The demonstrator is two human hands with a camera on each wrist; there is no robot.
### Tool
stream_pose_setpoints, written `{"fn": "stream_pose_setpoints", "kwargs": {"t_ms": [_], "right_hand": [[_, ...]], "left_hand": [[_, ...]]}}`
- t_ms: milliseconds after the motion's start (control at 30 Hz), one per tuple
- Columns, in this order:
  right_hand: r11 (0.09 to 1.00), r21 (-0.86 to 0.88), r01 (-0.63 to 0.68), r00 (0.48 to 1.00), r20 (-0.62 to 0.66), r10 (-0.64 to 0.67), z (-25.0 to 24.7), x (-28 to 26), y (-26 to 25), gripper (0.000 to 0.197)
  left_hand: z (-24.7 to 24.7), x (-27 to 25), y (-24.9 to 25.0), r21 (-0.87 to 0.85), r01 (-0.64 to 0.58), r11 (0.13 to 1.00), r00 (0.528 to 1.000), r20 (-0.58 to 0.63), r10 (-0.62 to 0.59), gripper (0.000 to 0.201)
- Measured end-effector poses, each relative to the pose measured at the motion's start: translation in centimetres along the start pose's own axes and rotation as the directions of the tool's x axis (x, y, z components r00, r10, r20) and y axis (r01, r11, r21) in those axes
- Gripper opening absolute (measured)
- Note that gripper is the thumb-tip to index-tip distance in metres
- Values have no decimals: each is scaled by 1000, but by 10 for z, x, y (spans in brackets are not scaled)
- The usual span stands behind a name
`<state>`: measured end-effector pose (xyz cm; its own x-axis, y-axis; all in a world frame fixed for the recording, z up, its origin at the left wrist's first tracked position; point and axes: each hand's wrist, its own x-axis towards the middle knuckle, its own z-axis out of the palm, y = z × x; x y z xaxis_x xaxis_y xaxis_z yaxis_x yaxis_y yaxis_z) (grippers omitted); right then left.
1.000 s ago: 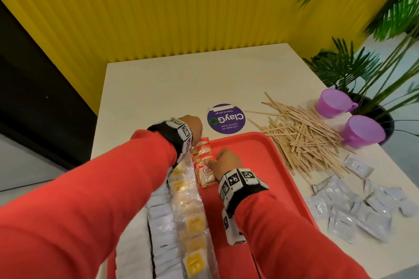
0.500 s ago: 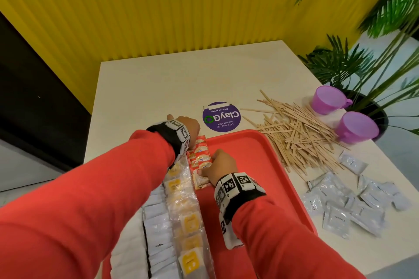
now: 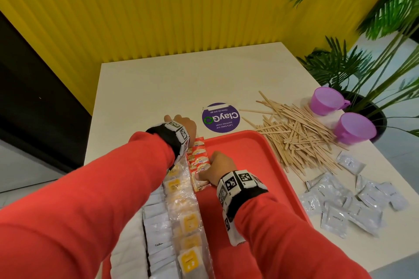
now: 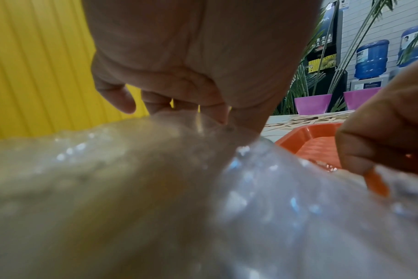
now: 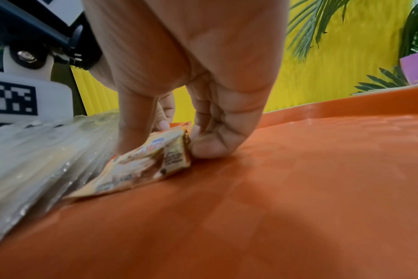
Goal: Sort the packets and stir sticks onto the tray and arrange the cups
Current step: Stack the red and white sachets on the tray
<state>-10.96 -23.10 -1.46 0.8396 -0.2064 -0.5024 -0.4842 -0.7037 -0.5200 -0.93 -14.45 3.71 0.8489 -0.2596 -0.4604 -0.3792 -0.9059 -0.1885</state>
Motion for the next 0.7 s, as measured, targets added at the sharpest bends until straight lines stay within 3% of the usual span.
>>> {"fn": "stream_pose_setpoints", "kwargs": {"t_ms": [367,467,567,700], "right_hand": [[1000,18,9,999,-38,-8,-1,-4,8,46],[999,31,9,999,-49,-7,-5,-7,10,45],[998,66,5,997,-79,1,-18,-13,17,41],[993,116,1,990,-138,15,-54,-25,47,35]], "left_hand": [[2,-1,3,29,11,1000,999,-46,-10,39],[1,-5,11,-63,28,998,997,-72,-33,10],[-1,-6,23,-146,-12,989,992,-125,-6,26],[-17,-20,48,-288,-147,946,982,-157,104,30]]}}
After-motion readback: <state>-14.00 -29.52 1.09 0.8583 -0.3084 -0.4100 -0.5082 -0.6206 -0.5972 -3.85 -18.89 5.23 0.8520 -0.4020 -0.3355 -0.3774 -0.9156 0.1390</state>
